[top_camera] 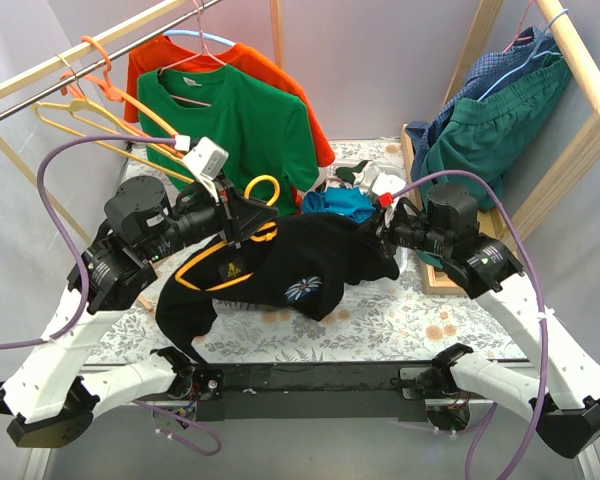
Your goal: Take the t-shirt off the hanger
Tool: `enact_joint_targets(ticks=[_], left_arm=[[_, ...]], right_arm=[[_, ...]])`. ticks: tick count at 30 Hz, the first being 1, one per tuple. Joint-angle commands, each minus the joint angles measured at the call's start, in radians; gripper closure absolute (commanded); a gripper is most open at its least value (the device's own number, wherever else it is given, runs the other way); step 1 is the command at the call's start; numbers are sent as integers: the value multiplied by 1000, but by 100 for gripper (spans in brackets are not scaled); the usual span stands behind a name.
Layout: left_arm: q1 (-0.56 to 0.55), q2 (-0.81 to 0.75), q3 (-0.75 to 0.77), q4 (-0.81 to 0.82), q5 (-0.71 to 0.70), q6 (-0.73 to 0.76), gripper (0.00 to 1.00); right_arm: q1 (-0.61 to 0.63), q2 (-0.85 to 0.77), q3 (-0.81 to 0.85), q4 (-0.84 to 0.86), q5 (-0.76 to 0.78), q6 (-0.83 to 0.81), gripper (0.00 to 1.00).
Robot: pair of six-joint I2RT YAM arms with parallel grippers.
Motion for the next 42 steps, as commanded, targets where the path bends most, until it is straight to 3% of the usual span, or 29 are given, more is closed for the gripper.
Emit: enact_joint_targets(ticks=[1,10,15,18,25,30,36,42], left_arm=[[5,-63,34,3,-51,0,100],[5,-154,-3,-54,-63,-15,100],[5,-226,-41,-85,-82,-26,100],[5,-243,-40,-92,-99,-30,100],[5,-220,8,-105,-105,-21,100],[5,-212,15,-97,-100,-18,100],[5,-212,0,-97,-95,-26,100],[5,-206,-23,-89,-76,-35,100]], right_arm=[[1,-7,-5,24,33,14,99],[-1,-19,7,79,306,52,99],[-3,-10,27,103,360,64,99],[-4,7,33,97,335,64,97],[-4,33,21,65,128,32,54],[-4,59,21,43,38,14,53],[-4,75,33,99,13,37,58],[-6,49,72,142,-5,43,46]])
